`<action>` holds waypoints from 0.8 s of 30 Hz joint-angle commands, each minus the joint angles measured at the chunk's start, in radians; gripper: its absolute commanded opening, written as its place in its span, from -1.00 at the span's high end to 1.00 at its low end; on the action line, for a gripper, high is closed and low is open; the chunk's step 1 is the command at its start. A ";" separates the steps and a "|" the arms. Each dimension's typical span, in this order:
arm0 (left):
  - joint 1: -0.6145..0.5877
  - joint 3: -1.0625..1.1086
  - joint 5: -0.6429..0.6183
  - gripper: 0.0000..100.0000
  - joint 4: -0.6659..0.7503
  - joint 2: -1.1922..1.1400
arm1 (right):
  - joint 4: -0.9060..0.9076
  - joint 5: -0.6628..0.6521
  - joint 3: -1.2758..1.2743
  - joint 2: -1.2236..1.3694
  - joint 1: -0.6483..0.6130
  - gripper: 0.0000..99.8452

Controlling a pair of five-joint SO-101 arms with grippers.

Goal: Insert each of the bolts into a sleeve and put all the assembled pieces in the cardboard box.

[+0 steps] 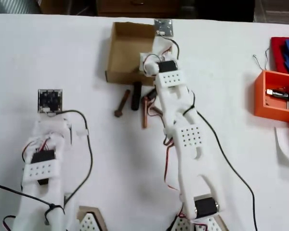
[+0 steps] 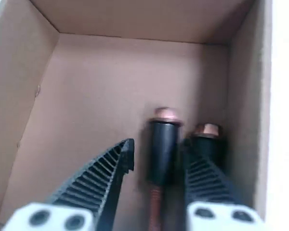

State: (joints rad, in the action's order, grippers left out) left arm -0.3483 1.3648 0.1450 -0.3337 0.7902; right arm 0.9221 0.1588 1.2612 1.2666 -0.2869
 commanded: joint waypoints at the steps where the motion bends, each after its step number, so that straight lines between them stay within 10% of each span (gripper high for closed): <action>1: 0.008 -0.004 0.006 0.90 0.018 0.009 | 0.005 -0.005 0.018 -0.031 0.008 0.62; 24: 0.008 -0.002 0.006 0.90 0.018 0.009 | 0.119 -0.072 0.161 -0.145 0.237 0.96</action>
State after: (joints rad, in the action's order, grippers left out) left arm -0.3468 1.3648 0.1450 -0.3337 0.7902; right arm 0.9912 0.0990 1.4131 1.1408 -0.0783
